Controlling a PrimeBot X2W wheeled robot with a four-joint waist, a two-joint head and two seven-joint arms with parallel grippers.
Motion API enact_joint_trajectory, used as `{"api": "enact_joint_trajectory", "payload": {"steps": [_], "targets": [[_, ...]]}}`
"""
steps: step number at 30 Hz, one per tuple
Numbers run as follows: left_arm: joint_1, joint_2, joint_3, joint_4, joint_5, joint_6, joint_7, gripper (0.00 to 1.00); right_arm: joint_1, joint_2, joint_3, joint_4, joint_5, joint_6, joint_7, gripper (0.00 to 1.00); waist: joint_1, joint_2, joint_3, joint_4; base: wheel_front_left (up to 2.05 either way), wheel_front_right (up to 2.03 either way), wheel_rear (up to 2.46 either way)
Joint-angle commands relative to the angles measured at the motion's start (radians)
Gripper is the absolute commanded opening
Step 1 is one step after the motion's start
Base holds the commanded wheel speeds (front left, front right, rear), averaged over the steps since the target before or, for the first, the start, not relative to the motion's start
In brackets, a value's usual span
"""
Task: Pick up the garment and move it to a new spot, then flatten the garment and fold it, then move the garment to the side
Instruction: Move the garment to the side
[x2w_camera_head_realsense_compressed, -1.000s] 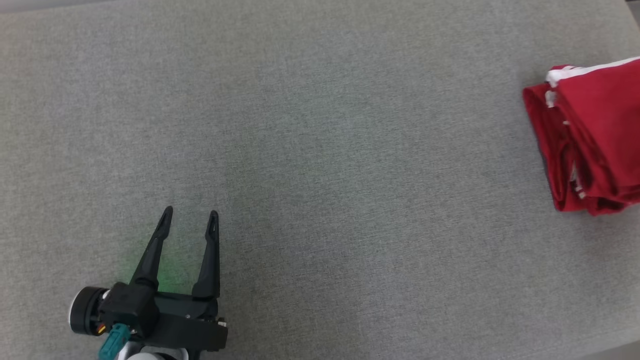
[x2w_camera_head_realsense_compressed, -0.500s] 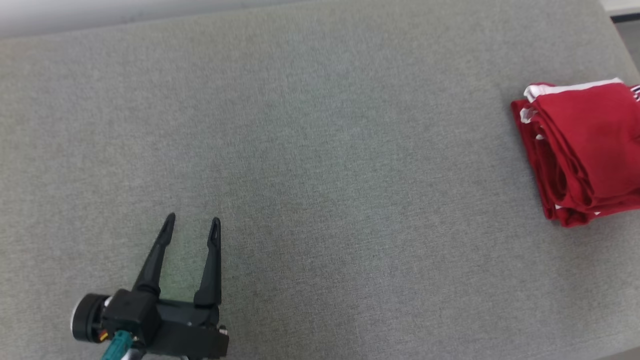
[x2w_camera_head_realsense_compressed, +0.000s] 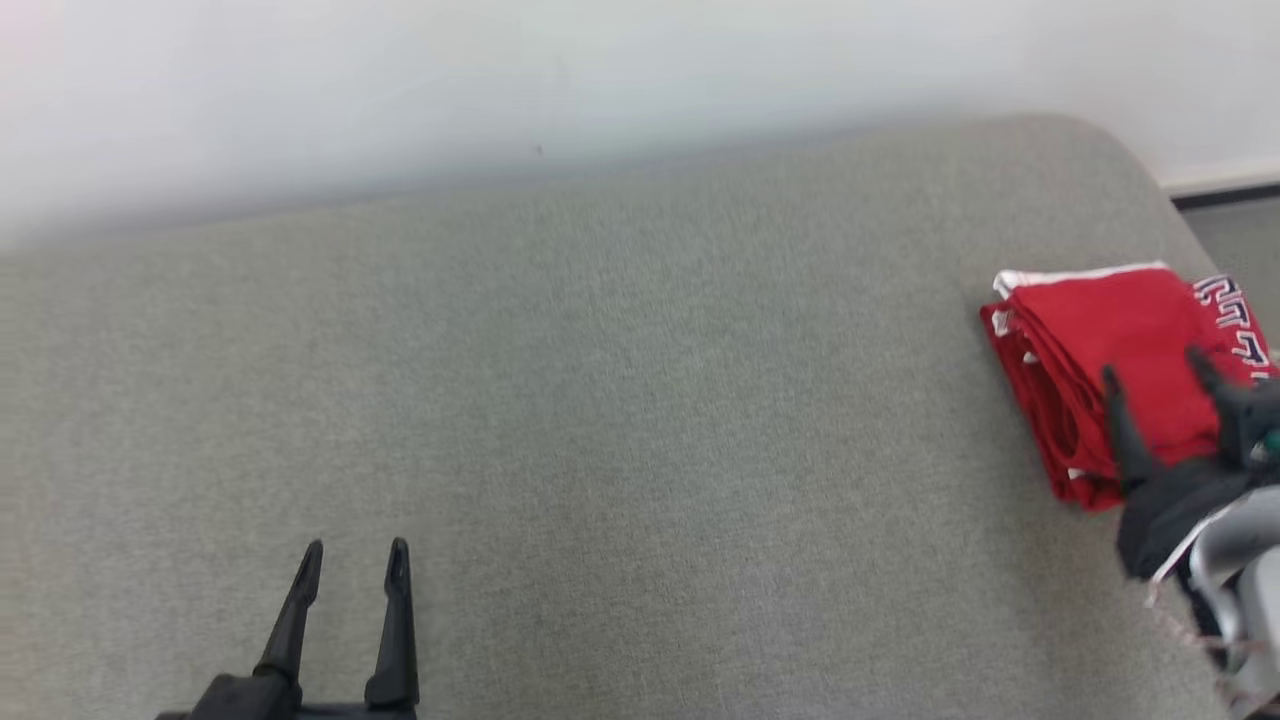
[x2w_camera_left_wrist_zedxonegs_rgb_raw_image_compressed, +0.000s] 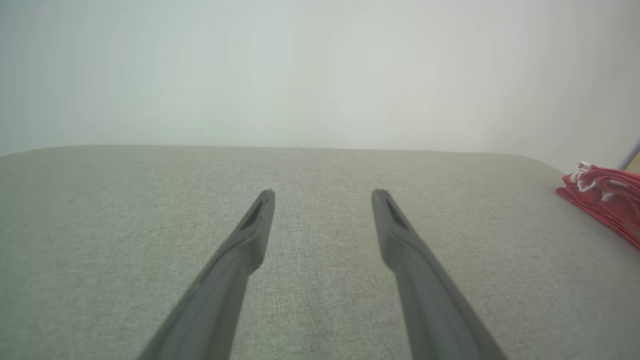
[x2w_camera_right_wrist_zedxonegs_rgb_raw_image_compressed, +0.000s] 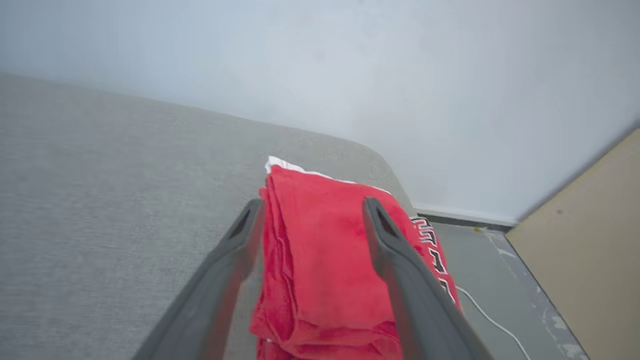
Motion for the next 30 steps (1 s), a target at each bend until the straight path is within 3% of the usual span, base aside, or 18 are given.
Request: {"api": "enact_joint_trajectory", "payload": {"steps": [1, 13, 30], "targets": [[0.033, -0.003, 0.012, 0.007, -0.008, 0.011, -0.003, 1.0, 0.074, 0.038, -0.007, -0.056, 0.018, -0.002, -0.023, 1.0, 0.0002, 0.0001, -0.101, 0.038, 0.0, 0.0, 0.0], [0.086, -0.004, 0.065, 0.058, -0.02, 0.034, -0.003, 1.0, 0.335, 0.204, 0.002, -0.255, 0.083, -0.003, -0.119, 1.0, 0.0002, 0.0001, -0.181, 0.102, 0.0, 0.0, 0.0], [0.088, -0.002, 0.089, 0.125, 0.033, -0.009, -0.003, 1.0, 0.465, 0.305, -0.023, -0.235, 0.085, -0.003, -0.178, 1.0, 0.0002, 0.0001, -0.226, 0.148, 0.0, 0.0, 0.0]]}}
